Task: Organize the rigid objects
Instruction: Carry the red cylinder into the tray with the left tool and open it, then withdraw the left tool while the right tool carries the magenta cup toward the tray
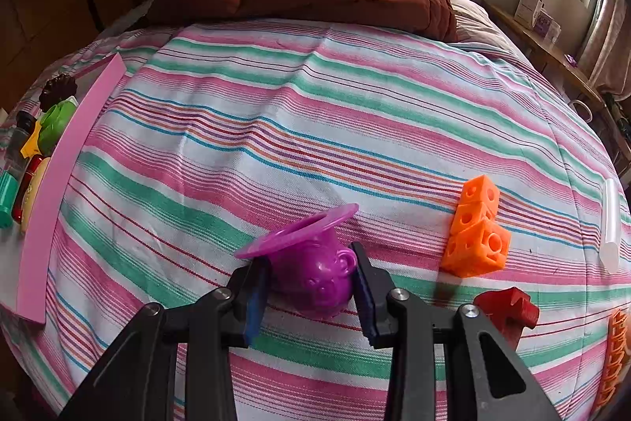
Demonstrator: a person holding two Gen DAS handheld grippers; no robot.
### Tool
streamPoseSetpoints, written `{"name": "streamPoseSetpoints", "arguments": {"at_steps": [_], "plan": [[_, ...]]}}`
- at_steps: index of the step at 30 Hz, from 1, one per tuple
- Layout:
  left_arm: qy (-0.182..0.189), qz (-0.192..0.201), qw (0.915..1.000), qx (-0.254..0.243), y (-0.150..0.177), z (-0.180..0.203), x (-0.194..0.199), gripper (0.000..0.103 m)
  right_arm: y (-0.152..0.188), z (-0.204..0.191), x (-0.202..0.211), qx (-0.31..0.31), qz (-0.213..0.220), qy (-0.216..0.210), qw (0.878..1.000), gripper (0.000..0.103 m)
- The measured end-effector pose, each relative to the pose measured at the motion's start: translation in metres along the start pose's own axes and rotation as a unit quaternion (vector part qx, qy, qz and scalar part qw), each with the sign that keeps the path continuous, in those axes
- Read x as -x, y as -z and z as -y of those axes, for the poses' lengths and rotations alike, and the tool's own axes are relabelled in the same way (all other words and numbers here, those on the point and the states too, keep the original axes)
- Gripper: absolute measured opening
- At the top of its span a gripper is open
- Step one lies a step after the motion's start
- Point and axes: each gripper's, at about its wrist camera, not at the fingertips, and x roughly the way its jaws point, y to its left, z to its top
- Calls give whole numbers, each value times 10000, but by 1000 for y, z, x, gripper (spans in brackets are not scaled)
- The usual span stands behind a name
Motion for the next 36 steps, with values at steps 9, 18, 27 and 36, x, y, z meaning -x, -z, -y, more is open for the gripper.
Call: {"name": "streamPoseSetpoints", "arguments": {"at_steps": [9,18,27,36], "plan": [[-68,-85,9999,96,11,-6,2,45,1,-5,-1,97,87,95,9999,38],[-219,-251,9992,238,25,-19,-2,45,0,-6,-2,114,99,137,9998,38],[-350,-265,9983,392,34,-38,1,46,1,-6,-1,111,118,150,9998,38],[-436,-356,9957,736,45,-66,0,47,2,-9,4,-148,-96,86,9998,38]]}}
